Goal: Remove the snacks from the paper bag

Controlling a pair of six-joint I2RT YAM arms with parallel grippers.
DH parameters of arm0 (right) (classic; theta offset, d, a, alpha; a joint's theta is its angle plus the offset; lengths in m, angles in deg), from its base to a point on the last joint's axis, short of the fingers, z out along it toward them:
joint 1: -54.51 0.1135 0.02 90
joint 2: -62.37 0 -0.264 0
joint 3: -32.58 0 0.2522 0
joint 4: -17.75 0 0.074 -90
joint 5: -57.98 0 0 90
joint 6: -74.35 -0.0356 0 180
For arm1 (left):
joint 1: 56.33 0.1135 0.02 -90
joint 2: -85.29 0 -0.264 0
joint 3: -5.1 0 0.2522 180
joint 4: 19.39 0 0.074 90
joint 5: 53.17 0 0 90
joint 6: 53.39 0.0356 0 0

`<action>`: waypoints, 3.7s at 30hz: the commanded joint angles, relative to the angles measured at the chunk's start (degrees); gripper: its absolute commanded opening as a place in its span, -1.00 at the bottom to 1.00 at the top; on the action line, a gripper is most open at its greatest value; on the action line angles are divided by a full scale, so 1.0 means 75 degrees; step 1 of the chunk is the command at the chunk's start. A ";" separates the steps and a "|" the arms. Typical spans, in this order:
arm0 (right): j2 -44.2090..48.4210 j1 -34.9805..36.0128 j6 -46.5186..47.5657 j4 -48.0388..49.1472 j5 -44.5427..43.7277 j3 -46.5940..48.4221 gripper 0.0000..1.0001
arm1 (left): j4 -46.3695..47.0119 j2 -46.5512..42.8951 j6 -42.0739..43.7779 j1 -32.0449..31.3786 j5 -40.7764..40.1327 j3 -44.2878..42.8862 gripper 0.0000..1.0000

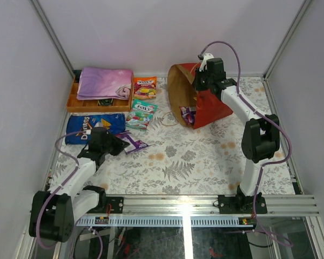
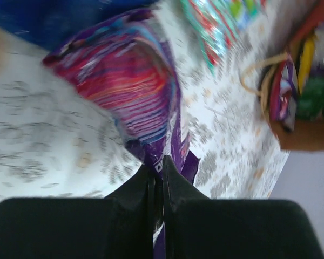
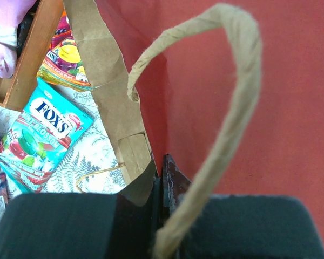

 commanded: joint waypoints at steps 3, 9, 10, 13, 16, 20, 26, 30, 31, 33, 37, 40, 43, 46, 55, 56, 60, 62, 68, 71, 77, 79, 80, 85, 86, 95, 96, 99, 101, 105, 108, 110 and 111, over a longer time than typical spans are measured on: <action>0.0424 0.0018 -0.0249 0.0680 0.0530 0.0040 -1.00 | 0.0553 0.0480 -0.0793 0.0944 0.0257 0.0571 -1.00; 0.0417 0.0018 -0.0205 0.0664 0.0529 0.0045 -1.00 | 0.2007 0.1560 -0.0747 0.0946 0.1538 0.0818 -1.00; 0.0397 0.0019 -0.0208 0.0655 0.0539 0.0051 -1.00 | 0.2096 0.1658 -0.0648 0.0940 0.1672 0.0780 -1.00; 0.0316 0.0016 -0.0208 0.0620 0.0589 0.0125 -1.00 | 0.1949 0.1955 -0.0215 0.0943 0.2082 0.0387 -1.00; 0.0242 0.0022 -0.0190 0.0552 0.0661 0.0226 -1.00 | 0.1615 0.2158 0.0294 0.0949 0.2458 0.0043 -1.00; 0.0192 0.0025 -0.0043 0.0429 0.0721 0.0326 -1.00 | 0.0067 0.2447 0.1406 0.0943 0.2611 -0.0918 -1.00; 0.0148 0.0023 0.0112 0.0307 0.0821 0.0392 -1.00 | -0.1953 0.3120 0.2763 0.0948 0.2457 -0.2075 -0.45; 0.0178 0.0020 0.0319 0.0161 0.0824 0.0438 -1.00 | -0.3181 0.2935 0.3248 0.0940 0.0957 -0.2758 0.67; 0.0200 0.0020 0.0376 0.0134 0.0768 0.0438 -1.00 | -0.3551 0.2790 0.3360 0.0942 0.0333 -0.2979 0.85; 0.0226 0.0025 0.0441 0.0124 0.0691 0.0421 -1.00 | -0.4189 0.2502 0.3513 0.0949 -0.0804 -0.3470 1.00; 0.0115 0.0025 0.0289 0.0239 0.0826 0.0480 -1.00 | -0.4613 0.2199 0.3347 0.0780 -0.2158 -0.4164 0.99; -0.0003 0.0025 0.0160 0.0225 0.1000 0.0596 -1.00 | -0.4596 0.2277 0.2844 -0.0219 -0.2825 -0.4381 0.96; -0.0009 0.0023 0.0159 0.0214 0.0972 0.0605 -1.00 | -0.4591 0.2767 0.2457 -0.1289 -0.3511 -0.4515 0.90; 0.0043 0.0019 0.0184 0.0219 0.0951 0.0546 -1.00 | -0.4206 0.3362 0.2290 -0.1577 -0.3481 -0.4431 0.88; 0.0073 0.0022 0.0318 0.0154 0.0856 0.0390 -1.00 | -0.2779 0.4986 0.2321 -0.1587 -0.3255 -0.4158 0.83; 0.0080 0.0016 0.0351 0.0139 0.0834 0.0381 -1.00 | -0.2692 0.5118 0.2330 -0.1602 -0.3181 -0.4137 0.82; 0.0110 0.0017 0.0439 0.0118 0.0719 0.0311 -1.00 | -0.2615 0.5495 0.2494 -0.1903 -0.3120 -0.4134 0.74; 0.0111 0.0025 0.0465 0.0102 0.0695 0.0309 -1.00 | -0.2733 0.5617 0.2677 -0.2141 -0.3155 -0.4141 0.67; 0.0062 0.0026 0.0485 0.0119 0.0709 0.0318 -1.00 | -0.3169 0.5614 0.3671 -0.2855 -0.2718 -0.3959 0.58; 0.0017 0.0021 0.0407 0.0136 0.0788 0.0335 -1.00 | -0.3850 0.5802 0.4130 -0.2979 -0.2852 -0.4109 0.68; 0.0045 0.0020 0.0370 0.0133 0.0852 0.0336 -1.00 | -0.5135 0.5899 0.3850 -0.2753 -0.4380 -0.4691 0.93; 0.0100 0.0024 0.0411 0.0129 0.0840 0.0301 -1.00 | -0.5303 0.5790 0.3823 -0.2580 -0.4618 -0.4891 1.00; 0.0127 0.0020 0.0435 0.0104 0.0812 0.0298 -1.00 | -0.5397 0.5719 0.3849 -0.2500 -0.4736 -0.5015 1.00; 0.0259 0.0020 0.0555 0.0070 0.0701 0.0231 -1.00 | -0.5967 0.5364 0.4071 -0.2227 -0.5514 -0.5520 1.00; 0.0274 0.0016 0.0564 0.0078 0.0694 0.0219 -1.00 | -0.6070 0.5262 0.4078 -0.2217 -0.5601 -0.5607 1.00; 0.0195 0.0024 0.0370 0.0143 0.0883 0.0285 -1.00 | -0.5842 0.4184 0.3552 -0.3267 -0.4756 -0.6554 0.99; 0.0203 0.0025 0.0327 0.0148 0.0906 0.0290 -1.00 | -0.5685 0.4183 0.3534 -0.3368 -0.4633 -0.6600 1.00; 0.0321 0.0025 0.0282 0.0180 0.0950 0.0233 -1.00 | -0.4728 0.3970 0.3537 -0.3422 -0.3778 -0.6487 0.98; 0.0442 0.0025 0.0303 0.0205 0.0951 0.0132 -1.00 | -0.3899 0.3738 0.3585 -0.3422 -0.3205 -0.6294 0.97; 0.0579 0.0024 0.0360 0.0234 0.0947 0.0037 -1.00 | -0.2235 0.3654 0.3636 -0.3325 -0.1554 -0.6205 1.00; 0.0570 0.0022 0.0324 0.0211 0.1006 0.0074 -1.00 | -0.1295 0.4160 0.3238 -0.3215 -0.0265 -0.6591 1.00; 0.0600 0.0025 0.0318 0.0213 0.1000 0.0044 -1.00 | -0.1006 0.4744 0.3026 -0.3222 0.0174 -0.7086 1.00; 0.0628 0.0020 0.0322 0.0205 0.0982 0.0007 -1.00 | -0.0897 0.4982 0.2928 -0.3229 0.0315 -0.7275 1.00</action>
